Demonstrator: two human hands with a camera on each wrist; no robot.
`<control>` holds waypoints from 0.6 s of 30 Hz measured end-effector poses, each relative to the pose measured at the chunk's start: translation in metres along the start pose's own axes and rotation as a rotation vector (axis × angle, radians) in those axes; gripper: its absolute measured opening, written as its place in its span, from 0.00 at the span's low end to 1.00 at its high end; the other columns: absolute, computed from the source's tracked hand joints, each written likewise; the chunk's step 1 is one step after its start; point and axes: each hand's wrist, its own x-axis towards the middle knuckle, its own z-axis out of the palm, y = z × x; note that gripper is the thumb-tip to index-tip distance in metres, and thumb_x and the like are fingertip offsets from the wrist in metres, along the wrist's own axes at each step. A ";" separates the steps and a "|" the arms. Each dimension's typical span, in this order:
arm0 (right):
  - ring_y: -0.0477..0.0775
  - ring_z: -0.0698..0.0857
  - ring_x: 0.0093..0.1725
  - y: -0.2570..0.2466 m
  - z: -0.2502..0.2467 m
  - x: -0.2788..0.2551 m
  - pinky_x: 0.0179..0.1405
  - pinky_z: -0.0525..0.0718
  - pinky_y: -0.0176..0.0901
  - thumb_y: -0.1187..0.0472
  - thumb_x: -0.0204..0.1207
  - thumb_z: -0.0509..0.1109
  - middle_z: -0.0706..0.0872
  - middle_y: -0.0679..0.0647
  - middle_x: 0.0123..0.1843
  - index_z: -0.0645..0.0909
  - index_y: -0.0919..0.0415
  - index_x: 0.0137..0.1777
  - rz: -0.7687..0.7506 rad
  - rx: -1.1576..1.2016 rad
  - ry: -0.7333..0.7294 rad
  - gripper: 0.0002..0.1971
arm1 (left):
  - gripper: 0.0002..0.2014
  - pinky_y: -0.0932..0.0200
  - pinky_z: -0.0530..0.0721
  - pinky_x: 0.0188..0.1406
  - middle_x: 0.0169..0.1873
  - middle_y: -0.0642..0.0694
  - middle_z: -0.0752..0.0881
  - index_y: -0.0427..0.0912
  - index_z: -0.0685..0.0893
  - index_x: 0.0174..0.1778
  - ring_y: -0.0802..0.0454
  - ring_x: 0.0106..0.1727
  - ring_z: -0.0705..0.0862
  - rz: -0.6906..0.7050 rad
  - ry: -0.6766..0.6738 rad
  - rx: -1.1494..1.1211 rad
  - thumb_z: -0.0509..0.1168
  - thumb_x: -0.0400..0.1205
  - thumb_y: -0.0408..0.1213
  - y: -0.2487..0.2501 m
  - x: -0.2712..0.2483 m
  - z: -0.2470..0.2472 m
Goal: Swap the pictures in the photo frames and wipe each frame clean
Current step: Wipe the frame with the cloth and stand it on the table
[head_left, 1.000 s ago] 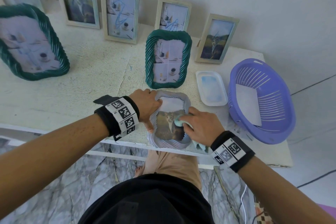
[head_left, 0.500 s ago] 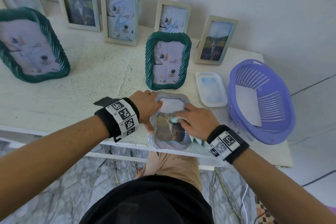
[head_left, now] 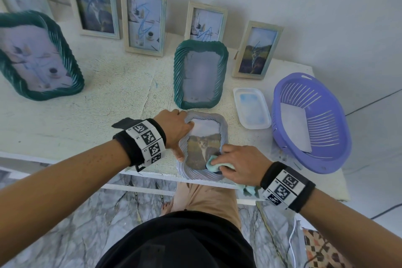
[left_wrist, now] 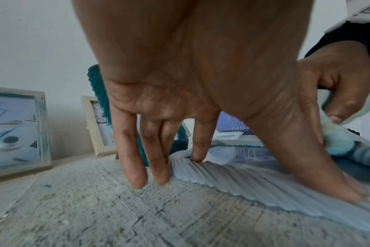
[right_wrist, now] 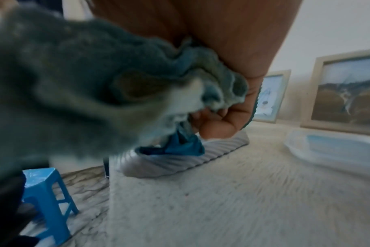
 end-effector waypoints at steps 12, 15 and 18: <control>0.63 0.86 0.43 0.014 -0.020 0.043 0.33 0.71 0.44 0.51 0.83 0.57 0.81 0.56 0.53 0.80 0.53 0.66 0.201 -0.236 0.219 0.17 | 0.51 0.49 0.79 0.52 0.69 0.41 0.73 0.46 0.67 0.74 0.42 0.64 0.76 -0.001 0.035 -0.020 0.71 0.62 0.74 -0.002 -0.001 0.006; 0.64 0.85 0.45 0.007 -0.019 0.057 0.33 0.70 0.45 0.52 0.84 0.55 0.80 0.57 0.53 0.78 0.58 0.63 0.287 -0.200 0.273 0.16 | 0.51 0.50 0.79 0.52 0.69 0.41 0.73 0.47 0.66 0.75 0.43 0.64 0.75 0.002 0.035 -0.022 0.70 0.62 0.74 -0.002 -0.001 0.008; 0.65 0.84 0.48 0.001 -0.016 0.071 0.40 0.77 0.50 0.53 0.84 0.56 0.82 0.59 0.51 0.79 0.62 0.58 0.361 -0.047 0.314 0.15 | 0.52 0.52 0.76 0.49 0.69 0.42 0.72 0.47 0.66 0.76 0.44 0.64 0.74 0.010 0.043 -0.052 0.70 0.62 0.74 -0.005 0.000 0.010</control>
